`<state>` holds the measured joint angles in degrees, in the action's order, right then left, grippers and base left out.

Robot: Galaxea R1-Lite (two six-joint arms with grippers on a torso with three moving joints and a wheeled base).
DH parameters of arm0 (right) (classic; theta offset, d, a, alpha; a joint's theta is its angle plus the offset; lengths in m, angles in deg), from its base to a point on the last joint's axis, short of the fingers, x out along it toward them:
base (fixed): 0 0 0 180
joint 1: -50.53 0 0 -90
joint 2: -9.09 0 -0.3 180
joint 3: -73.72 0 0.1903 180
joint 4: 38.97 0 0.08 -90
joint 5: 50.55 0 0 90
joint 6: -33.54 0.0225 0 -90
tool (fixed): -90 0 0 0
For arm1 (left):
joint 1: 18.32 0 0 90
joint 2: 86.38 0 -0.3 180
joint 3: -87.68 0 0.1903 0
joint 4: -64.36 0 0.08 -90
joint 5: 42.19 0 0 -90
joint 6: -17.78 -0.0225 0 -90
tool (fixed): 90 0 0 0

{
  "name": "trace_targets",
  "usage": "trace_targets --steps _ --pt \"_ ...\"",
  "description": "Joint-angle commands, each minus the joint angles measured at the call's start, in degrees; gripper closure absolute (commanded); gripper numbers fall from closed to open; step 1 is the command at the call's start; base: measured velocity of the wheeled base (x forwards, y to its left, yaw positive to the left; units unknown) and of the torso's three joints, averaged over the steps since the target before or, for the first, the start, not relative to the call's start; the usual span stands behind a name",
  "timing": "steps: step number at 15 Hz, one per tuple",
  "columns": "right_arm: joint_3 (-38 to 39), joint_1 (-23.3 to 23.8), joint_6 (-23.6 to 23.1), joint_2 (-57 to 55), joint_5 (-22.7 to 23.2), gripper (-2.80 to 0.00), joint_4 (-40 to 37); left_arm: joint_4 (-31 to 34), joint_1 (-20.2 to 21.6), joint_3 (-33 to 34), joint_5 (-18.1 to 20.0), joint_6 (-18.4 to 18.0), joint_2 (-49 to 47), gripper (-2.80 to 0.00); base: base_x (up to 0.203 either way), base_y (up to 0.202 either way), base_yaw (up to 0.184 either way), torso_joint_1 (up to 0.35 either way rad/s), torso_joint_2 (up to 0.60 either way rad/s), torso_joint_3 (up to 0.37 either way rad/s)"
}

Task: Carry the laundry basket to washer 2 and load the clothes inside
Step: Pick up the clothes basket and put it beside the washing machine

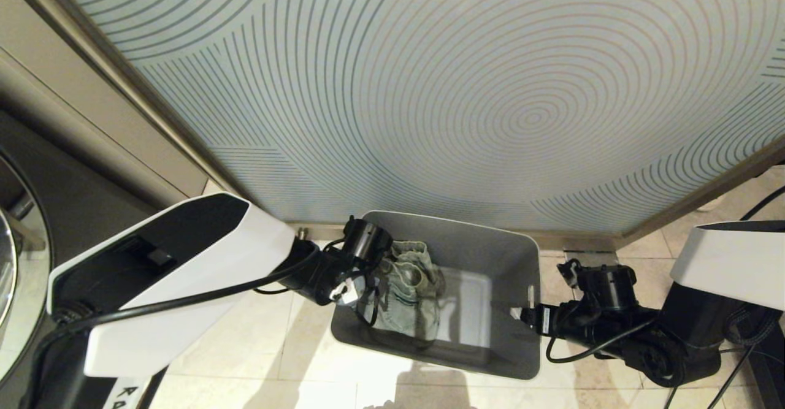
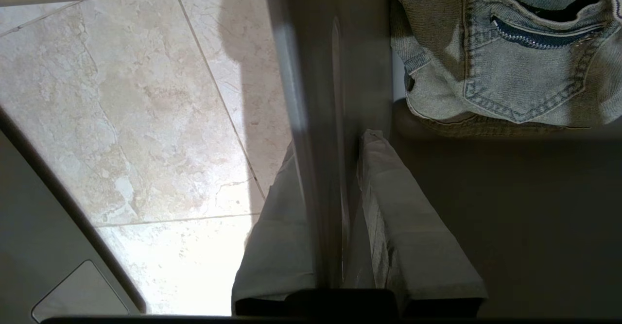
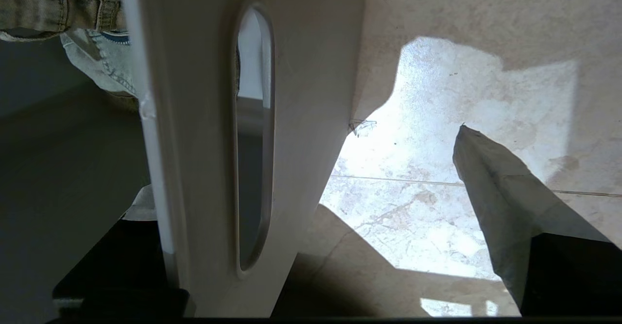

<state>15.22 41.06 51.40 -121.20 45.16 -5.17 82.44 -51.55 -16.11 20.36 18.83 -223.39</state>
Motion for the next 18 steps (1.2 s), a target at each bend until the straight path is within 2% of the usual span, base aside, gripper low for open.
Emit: trace_targets --steps 1,3,7,12,18 --pt "0.1 0.0 0.0 -0.2 0.1 0.0 0.2 0.0 0.0 0.0 -0.1 0.0 -0.2 0.0 0.0 0.0 0.0 0.0 0.0 0.0" --pt "0.0 0.0 0.1 0.5 0.1 0.0 -1.2 0.1 0.0 0.0 -0.2 0.0 -0.2 0.0 0.0 0.0 0.0 0.0 0.0 0.0" --pt "-2.8 0.0 0.6 3.5 0.3 0.0 -9.5 0.5 0.0 0.1 -0.1 0.0 0.2 0.0 0.0 0.0 0.0 0.0 0.0 0.0" --pt "-10.8 0.0 0.9 6.0 0.3 0.0 -29.9 1.6 -0.2 0.3 -0.1 0.1 1.1 0.0 0.0 0.0 0.0 0.0 0.0 0.0" --pt "-16.3 0.0 0.7 7.1 0.0 0.0 -44.7 2.0 -0.3 0.4 0.0 0.8 2.1 0.0 0.0 0.0 0.0 0.0 0.0 0.0"
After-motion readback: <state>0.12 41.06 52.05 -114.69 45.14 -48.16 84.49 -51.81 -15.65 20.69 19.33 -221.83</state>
